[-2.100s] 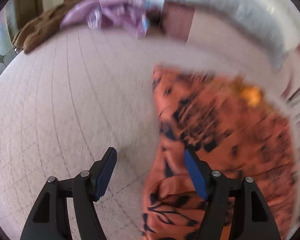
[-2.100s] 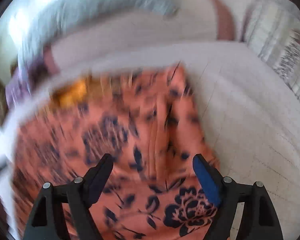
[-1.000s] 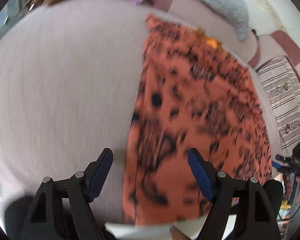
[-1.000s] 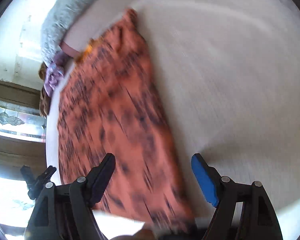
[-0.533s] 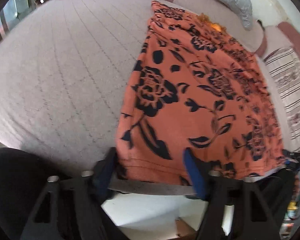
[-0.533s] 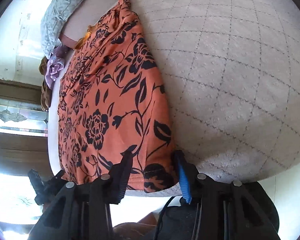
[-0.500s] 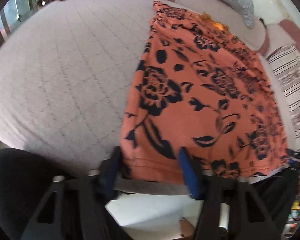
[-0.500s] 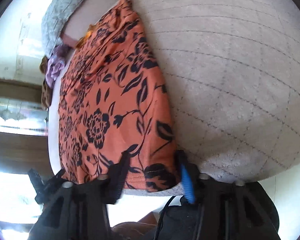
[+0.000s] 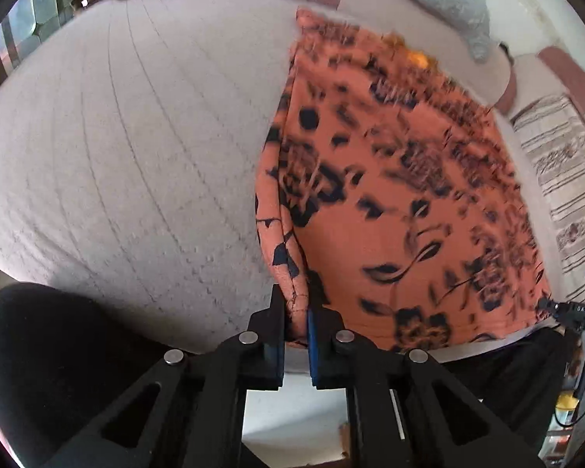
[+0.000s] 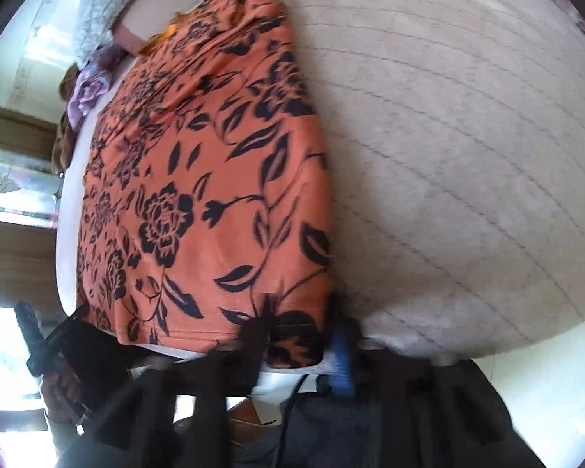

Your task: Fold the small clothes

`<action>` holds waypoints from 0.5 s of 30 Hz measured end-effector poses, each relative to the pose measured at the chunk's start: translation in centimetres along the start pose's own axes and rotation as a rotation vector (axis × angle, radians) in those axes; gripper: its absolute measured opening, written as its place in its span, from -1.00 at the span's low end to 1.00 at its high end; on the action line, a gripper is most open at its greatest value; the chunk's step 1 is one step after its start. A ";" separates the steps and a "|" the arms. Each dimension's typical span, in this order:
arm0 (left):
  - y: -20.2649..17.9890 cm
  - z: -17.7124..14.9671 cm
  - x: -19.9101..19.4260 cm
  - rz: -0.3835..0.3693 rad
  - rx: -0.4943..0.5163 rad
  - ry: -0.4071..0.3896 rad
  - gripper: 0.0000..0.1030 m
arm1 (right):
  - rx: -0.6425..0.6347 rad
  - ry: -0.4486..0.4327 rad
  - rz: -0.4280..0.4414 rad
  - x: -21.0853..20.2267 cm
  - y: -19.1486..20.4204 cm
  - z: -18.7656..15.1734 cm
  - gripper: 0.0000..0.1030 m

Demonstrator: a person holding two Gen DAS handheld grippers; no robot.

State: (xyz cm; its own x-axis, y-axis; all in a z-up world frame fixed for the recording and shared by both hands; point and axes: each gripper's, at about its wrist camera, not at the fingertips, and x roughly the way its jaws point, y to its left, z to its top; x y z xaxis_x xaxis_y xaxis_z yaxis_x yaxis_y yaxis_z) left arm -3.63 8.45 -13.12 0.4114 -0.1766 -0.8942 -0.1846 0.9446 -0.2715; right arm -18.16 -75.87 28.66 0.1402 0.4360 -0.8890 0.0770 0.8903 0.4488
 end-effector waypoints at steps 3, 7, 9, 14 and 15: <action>-0.1 0.4 -2.0 -0.034 -0.013 -0.057 -0.82 | 0.015 -0.048 0.068 -4.4 -1.3 0.8 -0.81; 1.0 0.3 1.8 0.012 -0.049 0.068 -0.79 | 0.040 -0.031 0.101 -1.5 -1.1 3.7 -0.73; 1.4 0.2 2.2 -0.003 -0.062 0.074 -0.79 | 0.069 0.038 0.093 -0.9 -3.0 3.3 -0.72; 0.9 0.9 1.9 0.002 -0.039 0.051 -0.81 | 0.038 0.001 0.097 0.9 -1.8 5.6 -0.79; 1.3 1.0 2.4 0.001 -0.060 0.078 -0.82 | 0.038 0.016 0.088 4.9 -0.6 7.6 -0.79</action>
State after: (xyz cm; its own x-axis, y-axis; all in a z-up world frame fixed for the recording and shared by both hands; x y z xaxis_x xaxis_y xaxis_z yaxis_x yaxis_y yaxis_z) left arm -1.98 9.50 -15.25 0.3405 -0.1990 -0.9189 -0.2390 0.9269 -0.2893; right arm -10.07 -75.26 24.78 0.1323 0.5144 -0.8473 0.1023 0.8431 0.5279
